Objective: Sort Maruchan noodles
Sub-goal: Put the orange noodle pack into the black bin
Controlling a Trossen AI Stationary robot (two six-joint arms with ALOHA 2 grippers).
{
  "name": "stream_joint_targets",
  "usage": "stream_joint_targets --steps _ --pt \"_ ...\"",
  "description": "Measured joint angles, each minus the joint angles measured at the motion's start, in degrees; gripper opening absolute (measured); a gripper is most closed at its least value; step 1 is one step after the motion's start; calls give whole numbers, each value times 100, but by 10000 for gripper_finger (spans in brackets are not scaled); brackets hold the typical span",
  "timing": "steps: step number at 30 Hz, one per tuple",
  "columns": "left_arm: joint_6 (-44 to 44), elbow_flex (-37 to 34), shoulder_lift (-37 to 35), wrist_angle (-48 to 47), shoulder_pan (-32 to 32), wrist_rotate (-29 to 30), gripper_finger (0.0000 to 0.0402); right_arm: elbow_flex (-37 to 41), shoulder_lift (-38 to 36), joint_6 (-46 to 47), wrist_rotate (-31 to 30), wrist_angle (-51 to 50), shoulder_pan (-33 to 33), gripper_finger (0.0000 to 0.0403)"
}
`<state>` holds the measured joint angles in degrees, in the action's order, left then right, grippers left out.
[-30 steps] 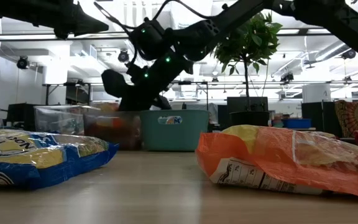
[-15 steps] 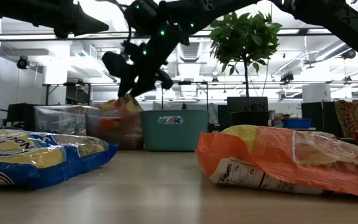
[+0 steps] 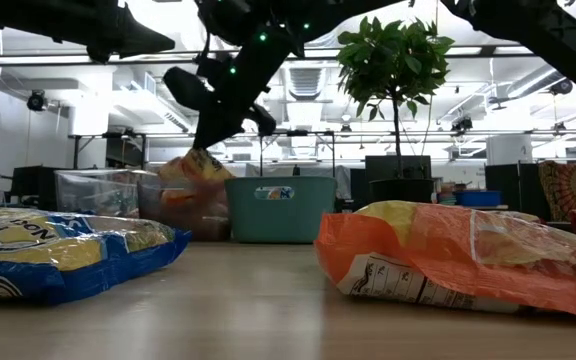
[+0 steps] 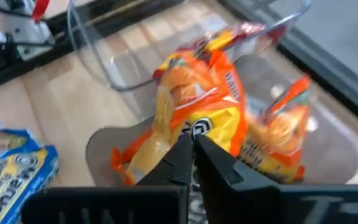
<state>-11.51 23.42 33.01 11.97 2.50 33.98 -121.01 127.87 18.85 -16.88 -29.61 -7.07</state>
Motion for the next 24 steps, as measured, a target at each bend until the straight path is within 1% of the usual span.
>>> stream_joint_targets --steps 3,9,13,16,19,24 --pt "-2 0 2 0 0 0 0 28 78 64 26 -203 14 9" --pt "-2 1 0 -4 1 2 0 202 158 110 18 -137 4 9" --pt "-2 2 0 -2 0 2 0 247 158 103 -206 -198 6 9" --pt "-2 2 0 -2 1 2 0 247 157 83 -261 -162 6 12" --pt "-2 2 0 -2 2 2 0 247 157 90 -263 -182 6 30" --pt "-2 2 13 -2 1 4 0 236 148 58 -263 -195 6 86"
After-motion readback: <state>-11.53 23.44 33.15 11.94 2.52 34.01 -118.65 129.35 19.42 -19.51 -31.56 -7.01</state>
